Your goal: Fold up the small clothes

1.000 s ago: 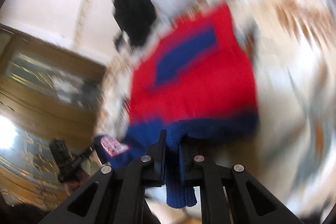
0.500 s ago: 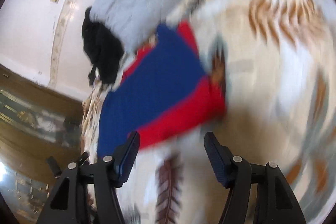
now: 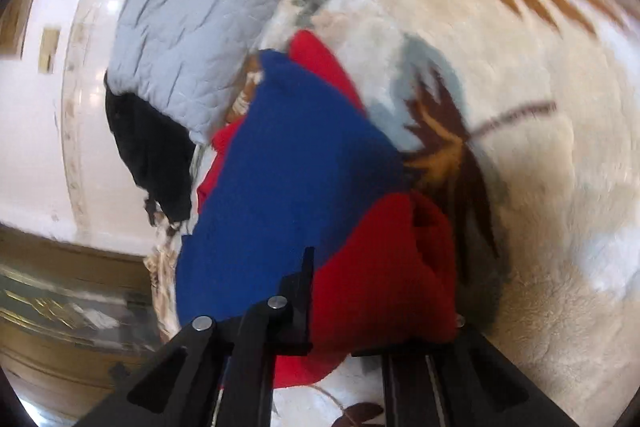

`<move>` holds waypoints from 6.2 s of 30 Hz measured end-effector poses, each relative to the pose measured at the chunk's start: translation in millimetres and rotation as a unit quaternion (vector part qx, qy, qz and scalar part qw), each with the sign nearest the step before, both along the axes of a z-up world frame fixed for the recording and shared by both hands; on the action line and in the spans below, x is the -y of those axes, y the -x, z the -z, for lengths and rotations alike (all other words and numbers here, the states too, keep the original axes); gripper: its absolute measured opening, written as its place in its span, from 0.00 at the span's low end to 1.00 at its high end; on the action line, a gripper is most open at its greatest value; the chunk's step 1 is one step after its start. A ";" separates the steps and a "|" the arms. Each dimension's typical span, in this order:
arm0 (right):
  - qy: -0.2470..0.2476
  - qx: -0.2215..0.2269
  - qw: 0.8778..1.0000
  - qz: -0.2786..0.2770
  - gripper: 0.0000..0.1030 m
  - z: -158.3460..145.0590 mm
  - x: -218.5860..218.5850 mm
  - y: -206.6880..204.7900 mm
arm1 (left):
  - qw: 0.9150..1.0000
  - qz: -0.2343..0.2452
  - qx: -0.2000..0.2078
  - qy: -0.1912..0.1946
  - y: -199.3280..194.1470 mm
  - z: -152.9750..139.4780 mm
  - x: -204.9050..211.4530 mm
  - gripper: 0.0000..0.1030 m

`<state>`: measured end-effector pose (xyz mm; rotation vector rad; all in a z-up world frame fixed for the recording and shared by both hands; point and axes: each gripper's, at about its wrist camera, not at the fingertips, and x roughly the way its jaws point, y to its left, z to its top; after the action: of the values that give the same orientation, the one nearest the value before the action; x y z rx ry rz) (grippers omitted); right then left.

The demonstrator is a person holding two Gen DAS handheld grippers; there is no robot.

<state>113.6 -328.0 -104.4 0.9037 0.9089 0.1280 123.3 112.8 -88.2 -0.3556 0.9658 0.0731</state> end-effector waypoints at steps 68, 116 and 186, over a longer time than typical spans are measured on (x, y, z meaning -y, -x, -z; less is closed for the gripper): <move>0.060 0.023 0.994 -0.090 0.99 -10.9 -30.8 218.5 | 0.998 0.050 0.022 -0.034 191.2 -0.7 35.0 0.78; 0.062 -0.025 0.998 0.016 0.29 22.1 20.4 123.8 | 0.985 0.088 0.001 -0.148 88.1 6.6 100.5 0.79; 0.119 0.000 0.985 -0.124 0.77 -13.6 -8.9 99.5 | 0.997 0.039 -0.008 -0.063 153.3 8.3 19.7 0.64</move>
<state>14.0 -319.1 -90.8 0.5669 1.0109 0.2277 -30.0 93.2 -96.5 -0.2016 0.9853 0.0647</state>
